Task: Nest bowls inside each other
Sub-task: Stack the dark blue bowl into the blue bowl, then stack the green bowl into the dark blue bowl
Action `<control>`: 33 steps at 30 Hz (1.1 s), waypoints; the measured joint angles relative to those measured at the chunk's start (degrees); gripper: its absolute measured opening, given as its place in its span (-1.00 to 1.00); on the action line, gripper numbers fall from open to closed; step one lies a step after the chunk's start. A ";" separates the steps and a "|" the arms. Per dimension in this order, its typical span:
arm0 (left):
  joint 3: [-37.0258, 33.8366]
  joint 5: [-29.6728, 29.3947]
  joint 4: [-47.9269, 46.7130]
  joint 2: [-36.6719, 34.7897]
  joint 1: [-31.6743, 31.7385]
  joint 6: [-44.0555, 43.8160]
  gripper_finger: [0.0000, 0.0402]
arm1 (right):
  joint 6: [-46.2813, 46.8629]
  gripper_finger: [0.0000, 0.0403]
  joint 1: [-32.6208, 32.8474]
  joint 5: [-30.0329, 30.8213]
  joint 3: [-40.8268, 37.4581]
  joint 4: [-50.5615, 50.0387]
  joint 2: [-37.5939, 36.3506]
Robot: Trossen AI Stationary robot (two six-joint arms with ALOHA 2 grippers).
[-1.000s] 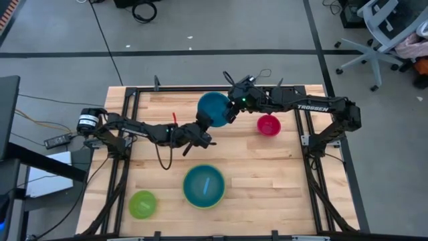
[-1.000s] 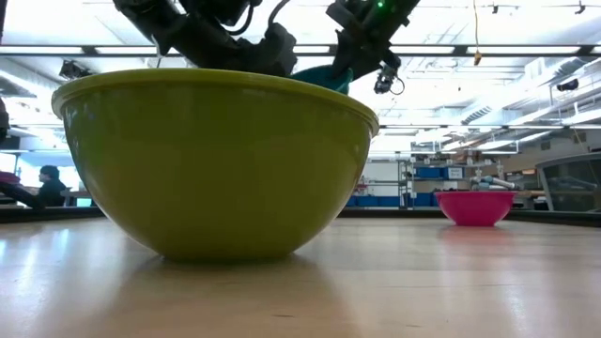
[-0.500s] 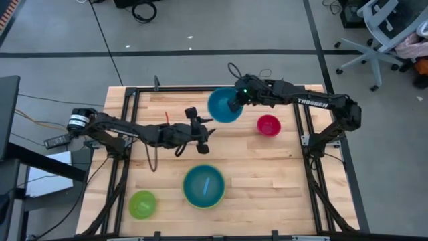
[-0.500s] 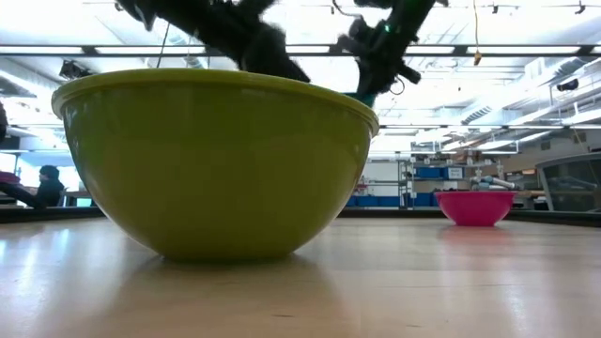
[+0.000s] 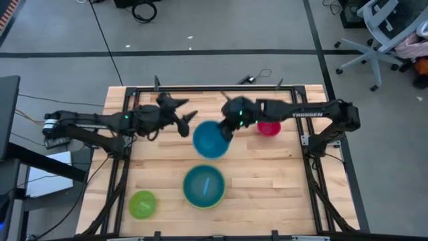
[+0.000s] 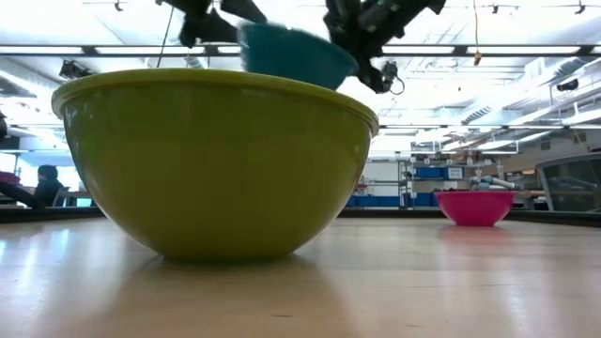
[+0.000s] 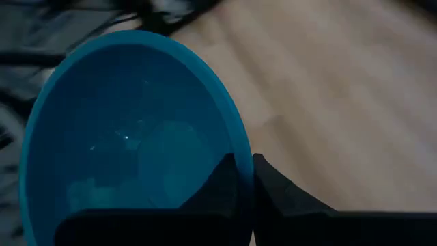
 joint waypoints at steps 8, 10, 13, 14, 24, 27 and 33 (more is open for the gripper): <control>-0.02 0.18 -8.96 -4.29 4.93 -6.53 0.45 | -2.76 -0.89 10.37 -3.61 -1.03 9.15 5.53; -0.02 0.46 -10.19 -4.02 4.95 -8.57 0.45 | -3.06 -0.89 11.44 -3.69 -0.97 9.34 7.31; -0.02 1.21 -14.09 -3.75 4.82 -12.49 0.45 | -3.71 -0.89 12.70 -3.65 -1.05 9.52 10.61; -0.02 2.06 -14.90 -3.43 4.75 -14.10 0.45 | -3.78 -0.89 13.28 -3.65 -1.05 10.07 11.47; -0.03 11.55 -28.28 -2.45 -0.80 -37.70 0.44 | -3.94 -0.11 17.40 0.19 -0.99 16.89 14.59; -0.02 15.87 -34.06 -2.51 -4.85 -43.42 0.44 | -4.40 0.07 17.38 5.46 -1.01 16.15 12.29; -0.02 24.90 -49.06 -1.92 -19.13 -53.10 0.44 | -6.62 0.12 12.78 12.40 -0.99 9.08 4.76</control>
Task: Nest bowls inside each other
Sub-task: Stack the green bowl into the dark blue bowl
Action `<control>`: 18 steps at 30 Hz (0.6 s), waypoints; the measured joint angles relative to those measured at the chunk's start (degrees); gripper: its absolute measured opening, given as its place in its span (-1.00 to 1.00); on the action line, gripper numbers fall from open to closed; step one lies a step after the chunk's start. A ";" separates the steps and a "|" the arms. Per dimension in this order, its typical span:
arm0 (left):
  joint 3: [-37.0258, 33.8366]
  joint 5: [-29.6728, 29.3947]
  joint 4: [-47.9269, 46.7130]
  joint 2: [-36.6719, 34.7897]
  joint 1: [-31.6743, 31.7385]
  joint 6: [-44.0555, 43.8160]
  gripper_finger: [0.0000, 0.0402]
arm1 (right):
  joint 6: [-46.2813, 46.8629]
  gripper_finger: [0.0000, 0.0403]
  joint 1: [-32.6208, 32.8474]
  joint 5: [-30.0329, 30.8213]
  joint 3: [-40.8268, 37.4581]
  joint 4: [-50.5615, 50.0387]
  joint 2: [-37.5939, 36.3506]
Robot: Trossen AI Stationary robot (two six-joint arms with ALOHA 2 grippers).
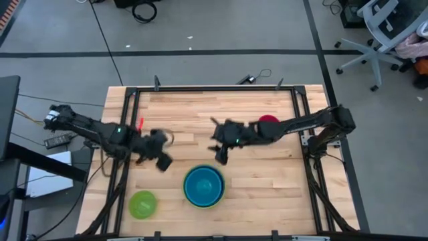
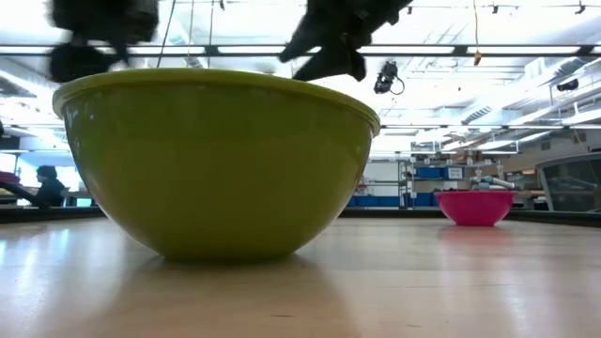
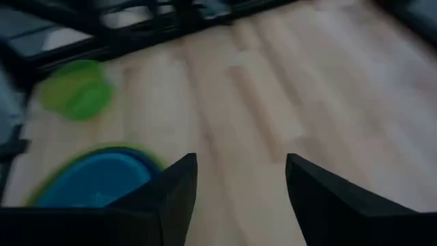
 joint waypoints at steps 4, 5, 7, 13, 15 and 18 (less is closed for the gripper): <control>0.00 1.93 -8.22 1.43 -11.53 -8.56 0.44 | -0.75 0.11 -5.01 -0.18 -0.28 -6.99 -4.43; 0.00 2.02 -9.81 2.02 -14.18 -10.70 0.44 | -0.75 0.11 -6.16 -0.38 -0.67 -8.21 -5.41; 0.00 2.56 -12.70 3.29 -18.47 -14.03 0.44 | -0.75 0.11 -8.08 -0.51 -2.16 -9.83 -7.41; -0.02 5.59 -13.95 8.53 -27.90 -14.72 0.37 | 2.19 0.11 -11.21 -1.70 -10.50 -10.16 -14.19; -0.02 6.09 -13.06 10.73 -30.34 -14.59 0.31 | 3.68 0.11 -12.08 -1.69 -13.61 -10.19 -16.61; -0.02 6.75 -12.80 14.01 -32.99 -15.21 0.19 | 6.15 0.11 -13.01 -1.66 -17.56 -10.10 -20.33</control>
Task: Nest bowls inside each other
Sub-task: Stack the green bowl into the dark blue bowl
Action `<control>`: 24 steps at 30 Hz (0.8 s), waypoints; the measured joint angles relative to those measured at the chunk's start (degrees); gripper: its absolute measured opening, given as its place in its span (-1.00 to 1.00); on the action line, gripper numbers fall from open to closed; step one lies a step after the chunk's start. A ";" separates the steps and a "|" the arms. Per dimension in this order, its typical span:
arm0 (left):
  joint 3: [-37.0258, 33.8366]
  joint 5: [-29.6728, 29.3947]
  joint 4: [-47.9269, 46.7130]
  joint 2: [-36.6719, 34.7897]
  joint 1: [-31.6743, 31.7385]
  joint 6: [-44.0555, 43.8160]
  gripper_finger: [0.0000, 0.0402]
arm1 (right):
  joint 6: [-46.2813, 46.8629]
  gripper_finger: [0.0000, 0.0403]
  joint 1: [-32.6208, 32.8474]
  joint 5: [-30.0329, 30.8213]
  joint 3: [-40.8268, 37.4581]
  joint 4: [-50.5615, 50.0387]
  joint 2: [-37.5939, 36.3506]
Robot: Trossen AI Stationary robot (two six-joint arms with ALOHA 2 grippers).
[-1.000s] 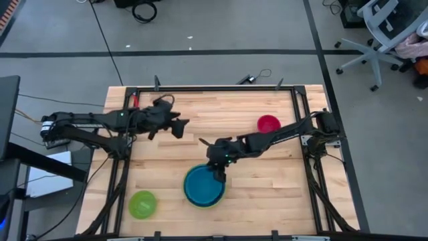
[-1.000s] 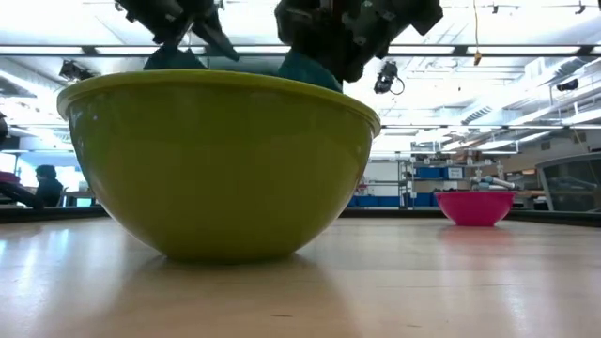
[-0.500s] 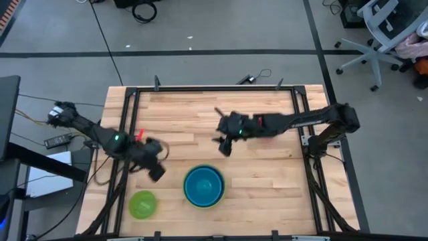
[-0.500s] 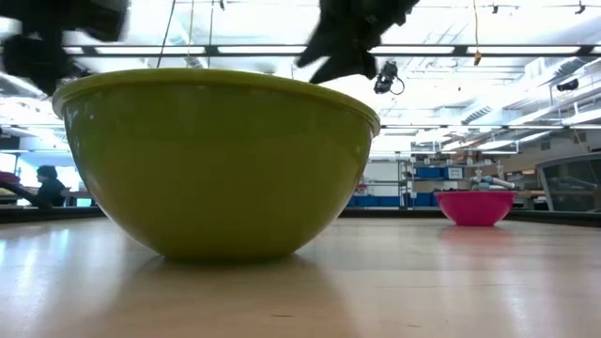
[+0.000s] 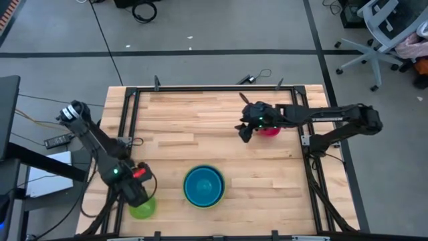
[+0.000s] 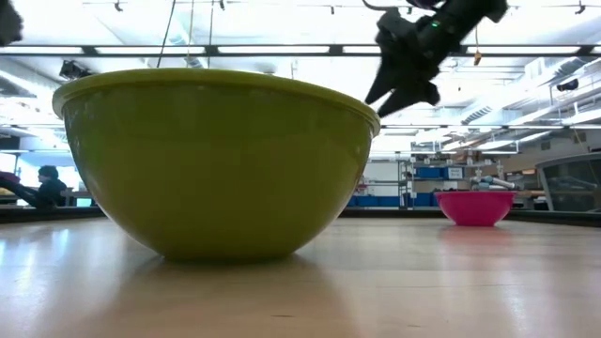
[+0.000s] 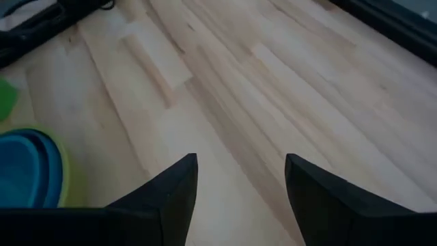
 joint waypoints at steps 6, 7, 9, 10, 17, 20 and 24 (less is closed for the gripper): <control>-1.49 0.98 4.78 4.94 -2.10 -2.37 -0.01 | 2.67 0.11 -1.32 0.23 -3.84 -0.11 -5.65; -2.88 2.14 7.50 5.24 -2.16 -2.64 -0.03 | 2.73 0.11 -1.49 0.26 -3.98 0.08 -6.32; -5.97 4.69 13.63 5.82 -2.20 -3.90 -0.07 | 2.73 0.11 -1.60 0.36 -4.09 -0.09 -7.35; -7.43 5.31 15.74 6.01 -2.34 -5.19 -0.08 | 2.73 0.11 -1.63 0.37 -4.10 0.03 -7.81; -13.12 6.94 16.88 6.18 -1.70 -12.08 -0.29 | 2.76 0.09 -1.62 0.29 -4.10 -0.97 -10.41; -13.16 7.29 19.59 5.95 -0.11 -10.72 -0.59 | 2.79 0.04 -1.62 0.22 -4.10 -2.67 -11.71; -11.96 8.05 21.81 3.86 4.23 -9.60 -0.94 | 4.05 -0.02 -1.62 1.65 -4.10 -5.50 -13.91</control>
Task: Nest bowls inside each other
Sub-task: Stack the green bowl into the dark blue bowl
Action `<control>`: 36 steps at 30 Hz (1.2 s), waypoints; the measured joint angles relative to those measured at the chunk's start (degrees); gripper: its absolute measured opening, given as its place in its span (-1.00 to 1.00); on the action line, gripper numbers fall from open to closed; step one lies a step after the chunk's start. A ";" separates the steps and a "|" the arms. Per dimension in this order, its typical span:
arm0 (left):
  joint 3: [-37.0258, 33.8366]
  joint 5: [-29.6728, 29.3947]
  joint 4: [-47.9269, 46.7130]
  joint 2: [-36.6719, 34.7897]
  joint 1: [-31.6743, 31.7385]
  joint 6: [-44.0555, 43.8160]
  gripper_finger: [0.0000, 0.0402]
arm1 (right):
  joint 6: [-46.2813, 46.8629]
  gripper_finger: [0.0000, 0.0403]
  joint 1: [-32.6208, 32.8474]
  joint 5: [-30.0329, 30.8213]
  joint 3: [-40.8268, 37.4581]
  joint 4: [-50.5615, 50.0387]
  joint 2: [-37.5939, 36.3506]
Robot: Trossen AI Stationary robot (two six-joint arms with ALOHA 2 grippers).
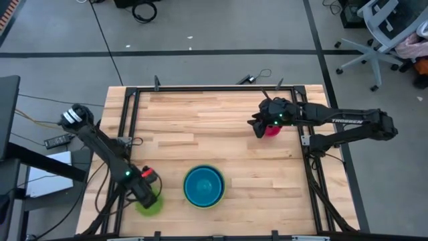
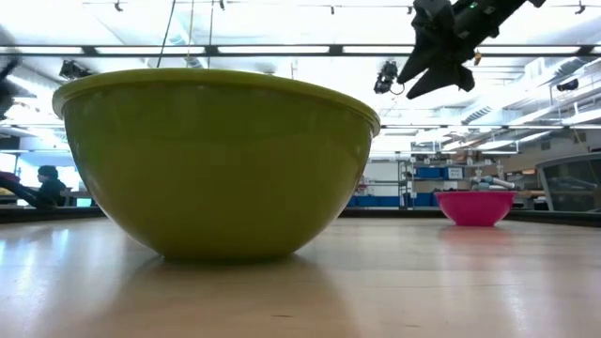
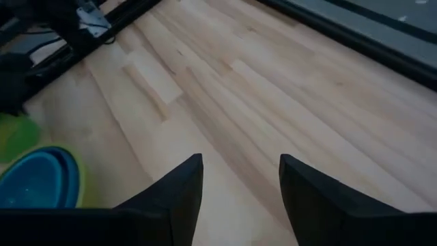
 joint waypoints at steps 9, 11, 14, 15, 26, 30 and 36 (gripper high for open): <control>14.38 -8.42 -7.25 -5.99 21.42 17.78 -0.99 | -0.23 -0.08 -3.24 5.09 0.00 -7.92 -1.47; 19.24 -9.69 -8.48 -5.81 26.82 25.27 -0.99 | -0.15 -0.08 -4.80 4.34 -0.02 -9.34 -1.13; 25.85 -10.73 -7.88 -3.41 33.28 35.90 -0.99 | 0.00 -0.08 -6.65 3.26 -0.02 -11.19 -0.93; 27.39 -10.92 -8.00 -1.88 34.71 39.09 -0.99 | 0.00 -0.08 -7.07 3.24 -0.02 -11.68 -0.93; 35.65 0.31 -5.66 18.51 37.72 58.41 -0.95 | 1.44 -0.06 -9.87 4.65 -0.02 -22.82 -0.95; 37.46 -1.27 -4.99 21.91 36.34 60.38 -0.72 | 1.21 -0.01 -10.48 5.62 -0.02 -23.66 -0.95; 37.83 -0.84 -3.05 24.50 35.27 58.28 -0.16 | 0.51 0.14 -11.44 2.86 -0.17 -23.72 -0.95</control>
